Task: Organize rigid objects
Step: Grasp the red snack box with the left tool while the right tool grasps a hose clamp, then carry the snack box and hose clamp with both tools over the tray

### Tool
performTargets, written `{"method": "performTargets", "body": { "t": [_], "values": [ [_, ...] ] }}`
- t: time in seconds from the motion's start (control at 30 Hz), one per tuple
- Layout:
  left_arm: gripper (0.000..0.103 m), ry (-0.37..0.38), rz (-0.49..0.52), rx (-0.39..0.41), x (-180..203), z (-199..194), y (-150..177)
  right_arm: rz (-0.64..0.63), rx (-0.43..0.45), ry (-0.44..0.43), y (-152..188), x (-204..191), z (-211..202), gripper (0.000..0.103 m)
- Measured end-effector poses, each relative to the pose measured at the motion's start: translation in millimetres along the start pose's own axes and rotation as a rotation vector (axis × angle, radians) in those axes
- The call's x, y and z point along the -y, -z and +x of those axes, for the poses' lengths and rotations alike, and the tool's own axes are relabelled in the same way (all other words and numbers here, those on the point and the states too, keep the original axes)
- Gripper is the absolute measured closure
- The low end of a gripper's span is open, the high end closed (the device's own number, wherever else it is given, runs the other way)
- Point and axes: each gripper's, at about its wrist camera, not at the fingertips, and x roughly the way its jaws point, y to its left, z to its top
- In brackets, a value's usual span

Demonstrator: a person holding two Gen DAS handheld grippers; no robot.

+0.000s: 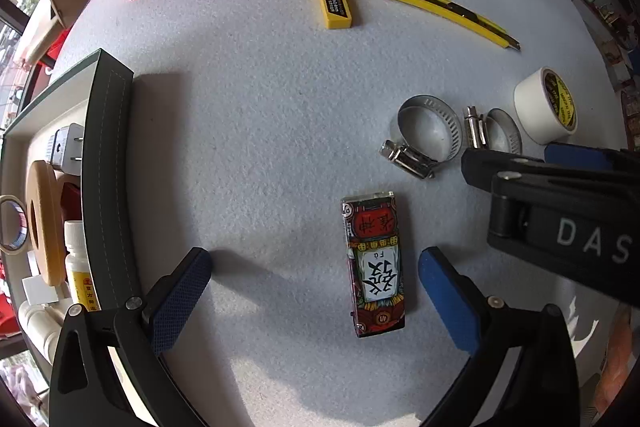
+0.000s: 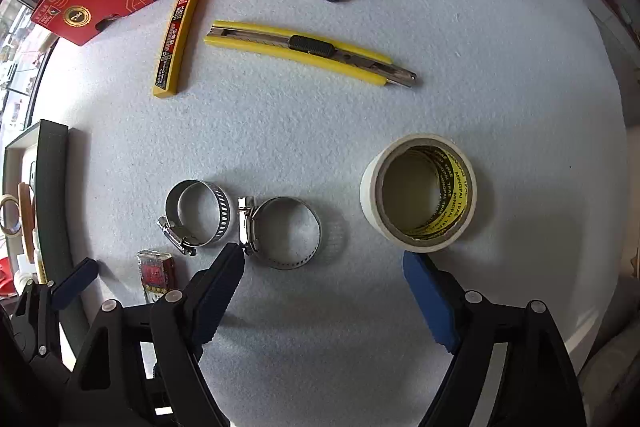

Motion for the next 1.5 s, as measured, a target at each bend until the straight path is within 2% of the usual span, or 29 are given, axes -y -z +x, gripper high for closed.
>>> {"method": "performTargets", "body": {
  "t": [0.07, 0.2, 0.3, 0.4, 0.43, 0.5, 0.6, 0.63, 0.67, 0.73, 0.9, 1.17, 1.27, 1.5],
  "values": [
    [0.0, 0.0, -0.002, 0.002, -3, -4, 4, -0.019, 0.012, 0.013, -5, -14, -1, 0.025],
    [0.0, -0.002, -0.003, 0.007, 0, -5, 0, -0.1, 0.041, 0.01, -7, -49, -6, 0.061],
    [0.0, -0.002, 0.002, -0.008, 9, -5, -7, -0.086, 0.044, -0.009, -8, -52, -7, 0.061],
    [0.002, 0.002, 0.019, -0.006, 14, -7, -11, -0.016, 0.04, -0.06, 0, -24, -12, 0.061],
    [0.005, 0.004, 0.029, 0.0, 17, -10, -11, 0.005, 0.041, -0.074, 4, -17, -15, 0.061],
    [0.013, 0.005, 0.059, 0.019, 23, -15, -9, 0.032, 0.04, -0.084, 15, -3, -19, 0.061],
    [0.032, 0.012, 0.093, 0.039, 31, -23, -4, 0.077, 0.034, -0.092, 37, 15, -25, 0.061],
    [0.043, 0.011, 0.098, 0.043, 33, -27, -3, 0.096, 0.029, -0.097, 44, 22, -26, 0.061],
    [0.058, 0.012, 0.101, 0.045, 35, -29, -2, 0.116, 0.026, -0.103, 51, 26, -28, 0.061],
    [0.077, 0.019, 0.11, 0.038, 37, -33, 1, 0.152, 0.02, -0.116, 66, 35, -30, 0.061],
    [0.077, 0.06, 0.105, -0.014, 33, -37, 15, 0.191, 0.014, -0.138, 91, 45, -32, 0.061],
    [0.077, 0.12, 0.191, -0.034, 30, -67, 65, 0.208, -0.001, -0.167, 117, 54, -34, 0.061],
    [0.077, 0.141, 0.233, -0.038, 33, -79, 86, 0.194, -0.003, -0.173, 132, 61, -48, 0.061],
    [0.077, 0.174, 0.281, -0.046, 22, -107, 124, 0.143, -0.005, -0.169, 147, 35, -61, 0.061]
  ]
}}
